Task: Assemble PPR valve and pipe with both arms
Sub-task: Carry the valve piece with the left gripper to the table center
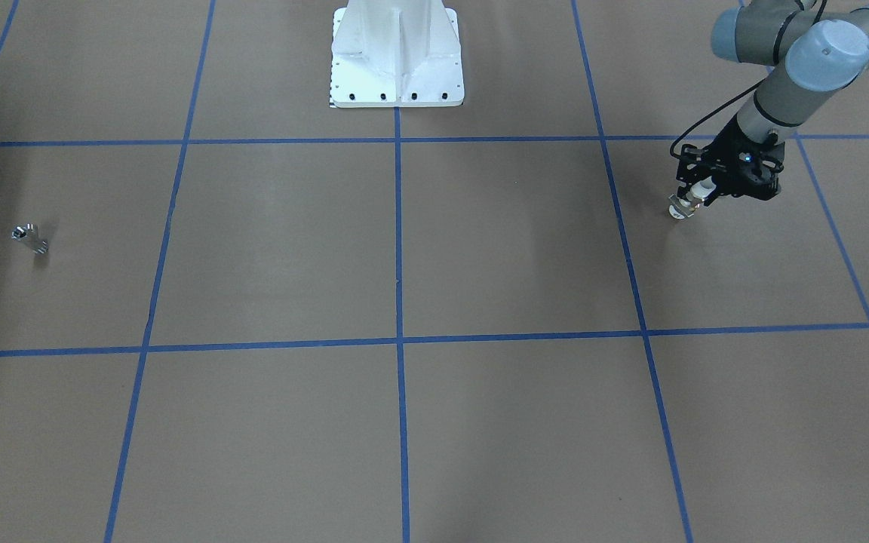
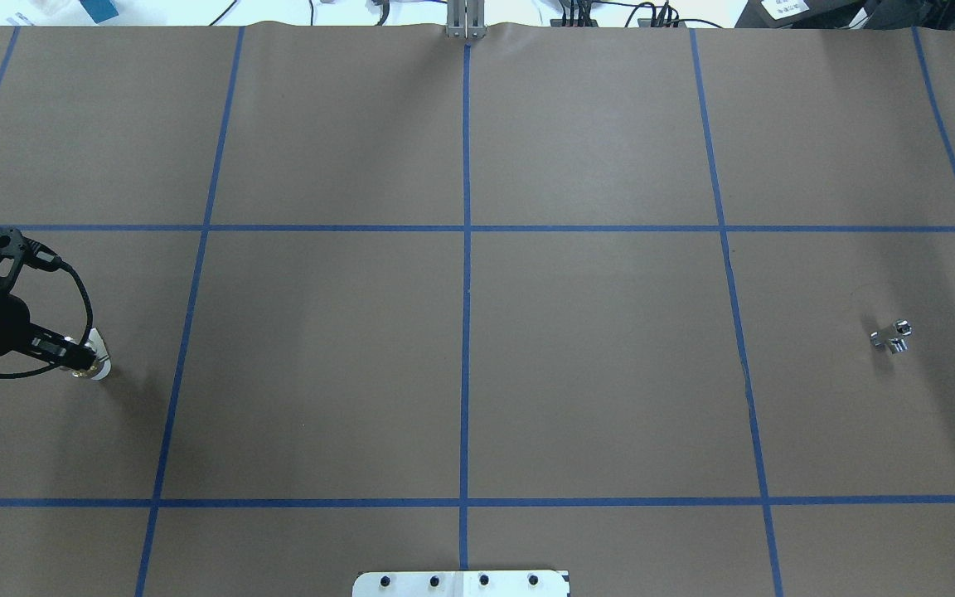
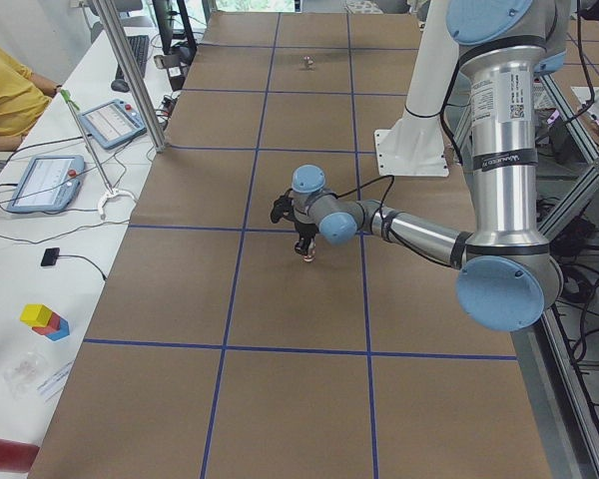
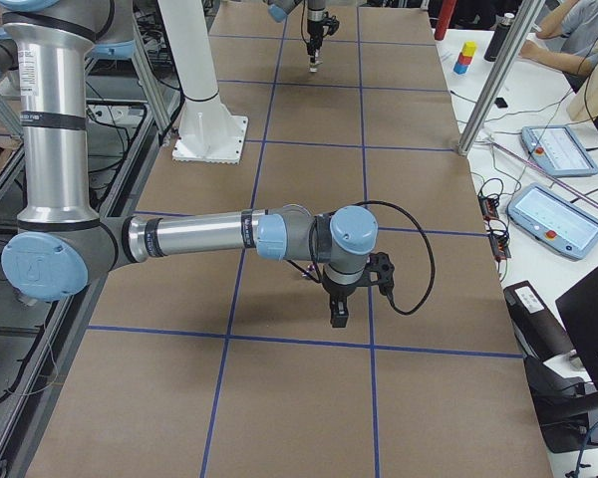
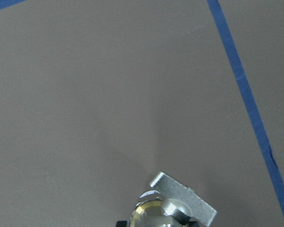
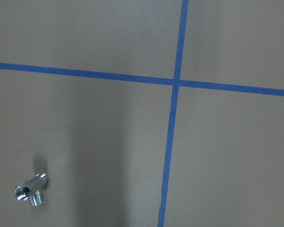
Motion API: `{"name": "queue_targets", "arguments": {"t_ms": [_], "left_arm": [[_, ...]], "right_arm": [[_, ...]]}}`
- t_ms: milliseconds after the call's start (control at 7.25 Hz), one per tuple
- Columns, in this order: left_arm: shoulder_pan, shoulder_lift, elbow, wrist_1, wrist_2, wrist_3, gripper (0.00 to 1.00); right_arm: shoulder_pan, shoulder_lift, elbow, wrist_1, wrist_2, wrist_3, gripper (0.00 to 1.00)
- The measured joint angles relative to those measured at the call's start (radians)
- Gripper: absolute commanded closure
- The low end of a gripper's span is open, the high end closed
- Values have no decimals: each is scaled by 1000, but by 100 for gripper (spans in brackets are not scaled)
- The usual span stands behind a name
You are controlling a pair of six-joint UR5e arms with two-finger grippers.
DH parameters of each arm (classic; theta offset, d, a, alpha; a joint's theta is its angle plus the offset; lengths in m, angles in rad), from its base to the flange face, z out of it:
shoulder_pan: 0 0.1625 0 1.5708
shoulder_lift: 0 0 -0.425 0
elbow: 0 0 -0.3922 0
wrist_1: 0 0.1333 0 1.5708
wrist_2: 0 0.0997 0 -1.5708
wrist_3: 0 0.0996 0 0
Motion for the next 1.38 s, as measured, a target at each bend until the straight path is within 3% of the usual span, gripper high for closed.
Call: {"name": "queue_targets", "arguments": {"t_ms": [414,828,1103,1379], "left_arm": [[18,-147,-46,146,2,-178,100],[117,-479,-36,455,23,-374,100],[224,-716,58,581,89,-558,100],[274,-894,230,565,148,-690,100]], "right_arm": [[-2,0,0,-1,1,0,0],[-4,1,0,-1,1,1,0],[-5,2,0,-1,1,1,0],[-5,2,0,-1,1,1,0]]}}
